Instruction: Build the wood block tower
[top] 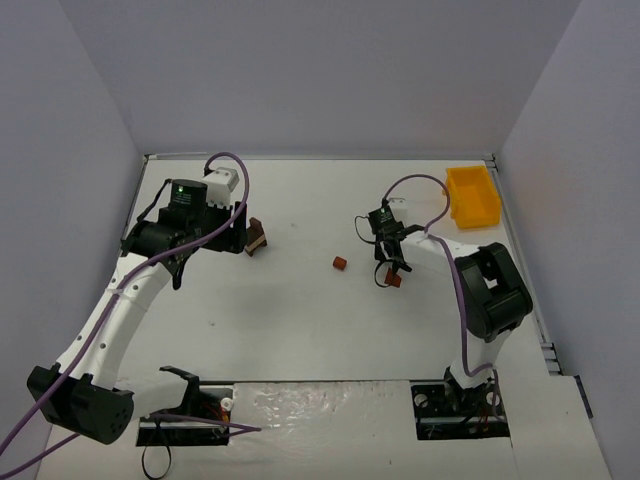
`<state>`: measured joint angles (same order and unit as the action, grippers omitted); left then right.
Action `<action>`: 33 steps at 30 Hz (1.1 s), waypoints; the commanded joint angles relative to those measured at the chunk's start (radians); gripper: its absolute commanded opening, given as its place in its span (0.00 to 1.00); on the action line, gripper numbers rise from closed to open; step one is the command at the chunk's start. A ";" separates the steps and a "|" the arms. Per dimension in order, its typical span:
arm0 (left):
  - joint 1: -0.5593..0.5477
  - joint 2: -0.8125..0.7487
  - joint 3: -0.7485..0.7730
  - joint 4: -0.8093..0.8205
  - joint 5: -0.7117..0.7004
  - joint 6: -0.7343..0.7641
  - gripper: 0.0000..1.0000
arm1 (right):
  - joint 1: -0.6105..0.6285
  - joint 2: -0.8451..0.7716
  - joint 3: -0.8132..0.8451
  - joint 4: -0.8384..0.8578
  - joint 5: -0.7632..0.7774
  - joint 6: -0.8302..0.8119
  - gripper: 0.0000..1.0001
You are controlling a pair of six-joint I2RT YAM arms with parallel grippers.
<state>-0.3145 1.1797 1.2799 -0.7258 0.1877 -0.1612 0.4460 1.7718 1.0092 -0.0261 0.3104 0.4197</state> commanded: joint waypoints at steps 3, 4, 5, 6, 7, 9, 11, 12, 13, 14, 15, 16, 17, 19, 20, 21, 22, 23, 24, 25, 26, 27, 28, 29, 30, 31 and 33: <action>0.003 -0.024 0.012 0.031 0.018 -0.009 0.58 | 0.017 -0.101 0.000 0.068 -0.075 -0.147 0.00; 0.003 -0.026 0.013 0.027 0.018 -0.009 0.58 | 0.031 -0.121 -0.003 0.069 -0.092 -0.164 0.00; 0.003 -0.029 0.016 0.024 0.017 -0.007 0.58 | 0.047 -0.149 -0.004 0.070 -0.094 -0.176 0.00; 0.003 -0.032 0.017 0.021 0.010 -0.004 0.58 | 0.085 -0.180 -0.005 0.071 -0.098 -0.197 0.00; 0.003 -0.034 0.019 0.017 0.004 -0.002 0.58 | 0.120 -0.209 -0.009 0.071 -0.105 -0.209 0.00; 0.003 -0.039 0.021 0.005 -0.007 0.002 0.58 | 0.174 -0.240 -0.016 0.072 -0.134 -0.212 0.00; 0.003 -0.044 0.023 -0.006 -0.015 0.004 0.58 | 0.227 -0.288 -0.024 0.074 -0.141 -0.210 0.00; 0.003 -0.049 0.020 -0.010 -0.017 0.002 0.58 | 0.260 -0.291 -0.025 0.074 -0.138 -0.207 0.00; 0.003 -0.056 0.015 -0.012 -0.023 0.000 0.58 | 0.304 -0.301 -0.028 0.074 -0.142 -0.197 0.00; 0.003 -0.065 0.009 -0.014 -0.027 -0.004 0.58 | 0.341 -0.300 -0.029 0.074 -0.146 -0.181 0.00; 0.003 -0.073 0.001 -0.013 -0.030 -0.008 0.58 | 0.372 -0.290 -0.029 0.075 -0.150 -0.164 0.00; 0.003 -0.079 -0.007 -0.013 -0.033 -0.012 0.58 | 0.400 -0.276 -0.028 0.075 -0.148 -0.154 0.00; 0.003 -0.085 -0.017 -0.013 -0.035 -0.016 0.58 | 0.426 -0.255 -0.025 0.076 -0.141 -0.144 0.00; 0.003 -0.093 -0.033 -0.020 -0.044 -0.028 0.58 | 0.477 -0.216 -0.020 0.085 -0.121 -0.123 0.00; 0.003 -0.097 -0.040 -0.024 -0.047 -0.035 0.58 | 0.503 -0.195 -0.018 0.095 -0.116 -0.116 0.00; 0.003 -0.103 -0.047 -0.027 -0.048 -0.041 0.58 | 0.526 -0.172 -0.016 0.107 -0.114 -0.109 0.00; 0.003 -0.109 -0.055 -0.026 -0.048 -0.045 0.58 | 0.542 -0.151 -0.014 0.115 -0.114 -0.100 0.00; 0.003 -0.117 -0.064 -0.026 -0.050 -0.047 0.58 | 0.555 -0.133 -0.011 0.122 -0.115 -0.095 0.00; 0.003 -0.124 -0.073 -0.026 -0.054 -0.049 0.58 | 0.568 -0.116 -0.007 0.129 -0.116 -0.093 0.00; 0.003 -0.129 -0.080 -0.027 -0.058 -0.050 0.58 | 0.580 -0.101 -0.004 0.136 -0.116 -0.093 0.00; 0.003 -0.135 -0.087 -0.028 -0.062 -0.051 0.58 | 0.590 -0.087 -0.001 0.142 -0.116 -0.093 0.00; 0.003 -0.141 -0.096 -0.030 -0.064 -0.052 0.58 | 0.596 -0.078 0.000 0.148 -0.120 -0.095 0.01; 0.003 -0.144 -0.100 -0.030 -0.065 -0.052 0.58 | 0.599 -0.074 0.000 0.150 -0.122 -0.096 0.01; 0.003 -0.147 -0.106 -0.029 -0.065 -0.053 0.58 | 0.600 -0.068 -0.001 0.154 -0.125 -0.097 0.02; 0.003 -0.153 -0.118 -0.028 -0.065 -0.055 0.58 | 0.603 -0.057 -0.004 0.161 -0.131 -0.097 0.04; 0.003 -0.155 -0.126 -0.029 -0.065 -0.055 0.58 | 0.603 -0.053 -0.007 0.162 -0.134 -0.098 0.05; 0.003 -0.158 -0.140 -0.028 -0.062 -0.054 0.58 | 0.610 -0.040 -0.009 0.166 -0.135 -0.103 0.12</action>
<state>-0.3145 1.0504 1.1421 -0.7767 0.1333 -0.1979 1.0476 1.7338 0.9844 0.0687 0.1657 0.3103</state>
